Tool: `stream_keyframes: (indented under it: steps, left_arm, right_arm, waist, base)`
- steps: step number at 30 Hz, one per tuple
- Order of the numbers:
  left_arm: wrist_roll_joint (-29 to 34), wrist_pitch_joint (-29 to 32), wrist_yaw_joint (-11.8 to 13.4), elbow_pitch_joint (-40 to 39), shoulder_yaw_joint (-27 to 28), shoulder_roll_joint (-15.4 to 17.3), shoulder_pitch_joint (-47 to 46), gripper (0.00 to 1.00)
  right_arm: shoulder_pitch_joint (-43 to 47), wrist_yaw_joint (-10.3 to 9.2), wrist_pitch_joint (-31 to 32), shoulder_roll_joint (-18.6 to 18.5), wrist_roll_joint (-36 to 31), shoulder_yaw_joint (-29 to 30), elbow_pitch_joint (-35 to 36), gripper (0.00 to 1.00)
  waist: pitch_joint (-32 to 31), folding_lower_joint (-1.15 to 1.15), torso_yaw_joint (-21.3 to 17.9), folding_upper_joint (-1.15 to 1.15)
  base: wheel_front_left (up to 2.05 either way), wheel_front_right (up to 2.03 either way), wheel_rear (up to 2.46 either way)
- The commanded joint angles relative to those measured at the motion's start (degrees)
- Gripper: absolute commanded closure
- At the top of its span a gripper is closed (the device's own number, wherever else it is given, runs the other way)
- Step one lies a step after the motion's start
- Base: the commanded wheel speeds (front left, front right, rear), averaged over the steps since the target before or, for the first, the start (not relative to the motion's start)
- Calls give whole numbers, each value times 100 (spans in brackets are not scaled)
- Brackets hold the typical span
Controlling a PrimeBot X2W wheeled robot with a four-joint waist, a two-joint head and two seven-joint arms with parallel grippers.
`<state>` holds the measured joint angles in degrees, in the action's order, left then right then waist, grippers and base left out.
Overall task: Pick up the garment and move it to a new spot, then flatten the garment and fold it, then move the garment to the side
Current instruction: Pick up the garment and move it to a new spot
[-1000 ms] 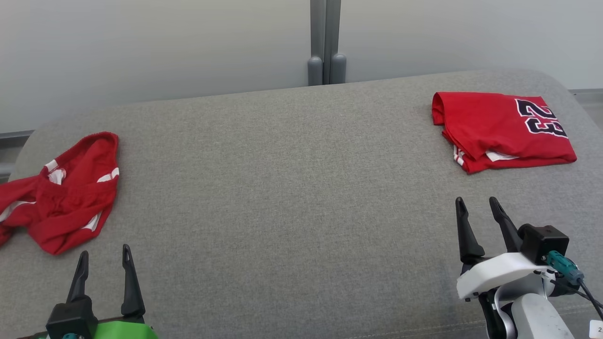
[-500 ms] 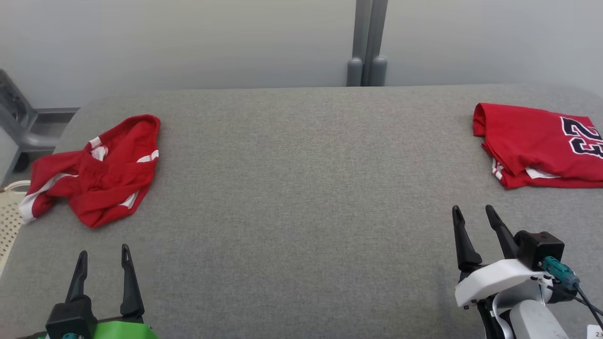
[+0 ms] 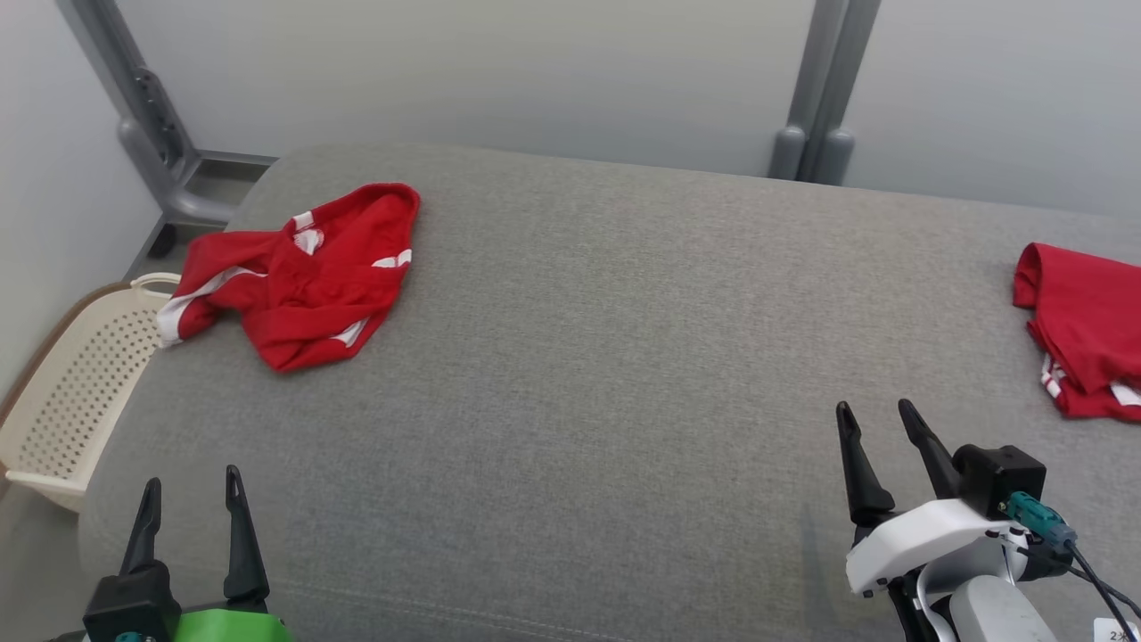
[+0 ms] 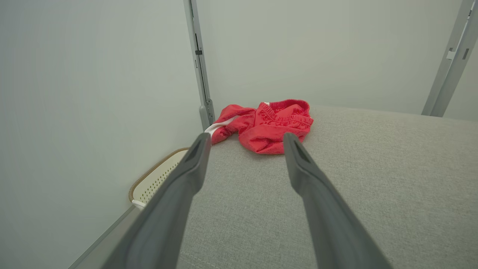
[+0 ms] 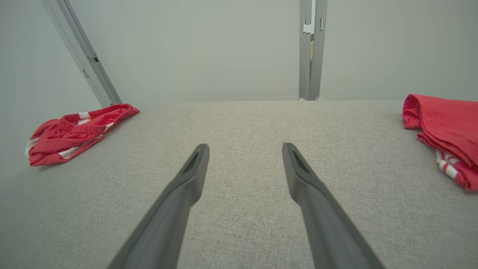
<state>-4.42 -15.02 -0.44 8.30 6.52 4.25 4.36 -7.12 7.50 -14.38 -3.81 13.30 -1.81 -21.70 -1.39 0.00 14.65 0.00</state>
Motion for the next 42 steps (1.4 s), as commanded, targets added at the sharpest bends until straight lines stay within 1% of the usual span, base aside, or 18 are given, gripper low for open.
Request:
stream_keyframes:
  steps: [1, 4, 8, 12, 21, 27, 31, 37, 42]
  left_arm:
    - [-17, -12, 27, -12, 9, 16, 73, 0]
    - [-28, -12, 31, -21, 14, 28, 98, 0]
    - [-66, -13, -116, -83, -66, 73, 104, 0]
    - [-103, -13, -199, -103, -80, 120, 112, 0]
    - [-111, -13, -204, -204, -104, 160, 188, 0]
    - [-144, -13, -169, -249, -93, 158, 199, 0]
    - [-201, -12, -163, -244, -103, 134, 42, 0]
    - [-174, -13, -244, -221, -168, 252, -347, 0]
    - [-147, 12, -326, -166, -229, 451, -1031, 0]
  right_arm:
    - [81, -2, -11, -2, 16, -14, -15, 0]
    - [85, -2, -15, 7, 26, -69, -35, 0]
    - [69, -2, -28, 11, 63, -139, -56, 0]
    - [63, -2, -41, 16, 75, -181, -82, 0]
    - [64, -2, -63, 39, 128, -297, -144, 0]
    - [36, -2, -70, 21, 135, -339, -155, 0]
    - [-46, -2, -66, -13, 150, -401, -160, 0]
    - [-167, -2, -19, -54, 160, -531, -139, 0]
    - [-290, -2, 35, -141, 139, -593, -64, 0]
  waist:
    - [-29, 0, 293, 0]
    - [-38, 0, 482, 0]
    - [-45, 0, 703, 0]
    - [-60, 0, 872, 0]
    - [-116, 0, 1092, 0]
    - [-91, 0, 1080, 0]
    - [-13, 0, 985, 0]
    - [111, 0, 779, 0]
    - [311, 0, 479, 0]
  base:
    - [0, 0, 0]
    - [0, 0, 0]
    - [0, 0, 0]
    - [0, 0, 0]
    - [0, 0, 0]
    - [0, 0, 0]
    - [0, 0, 0]
    - [0, 0, 0]
    - [0, 0, 0]
